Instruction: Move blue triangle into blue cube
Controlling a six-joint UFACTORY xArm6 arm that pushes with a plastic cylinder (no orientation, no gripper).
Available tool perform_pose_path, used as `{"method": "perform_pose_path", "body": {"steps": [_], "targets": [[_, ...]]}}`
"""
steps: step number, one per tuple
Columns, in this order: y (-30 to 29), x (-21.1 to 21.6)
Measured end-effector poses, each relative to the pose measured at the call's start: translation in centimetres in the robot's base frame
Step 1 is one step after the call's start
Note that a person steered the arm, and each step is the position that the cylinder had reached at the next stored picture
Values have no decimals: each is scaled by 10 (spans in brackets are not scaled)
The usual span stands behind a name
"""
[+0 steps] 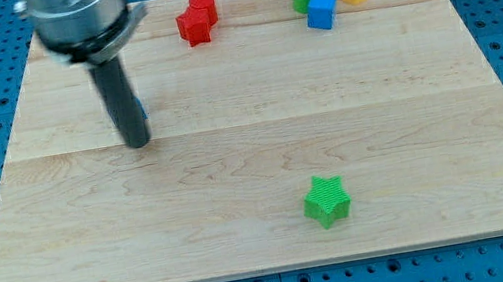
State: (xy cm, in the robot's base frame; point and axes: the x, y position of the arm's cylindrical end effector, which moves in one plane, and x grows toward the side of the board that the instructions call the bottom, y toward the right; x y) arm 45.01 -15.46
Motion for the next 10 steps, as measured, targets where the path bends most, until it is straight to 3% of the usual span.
{"method": "perform_pose_path", "body": {"steps": [1,2,10], "targets": [[-51,-27],[-39,-51],[123,-79]]}}
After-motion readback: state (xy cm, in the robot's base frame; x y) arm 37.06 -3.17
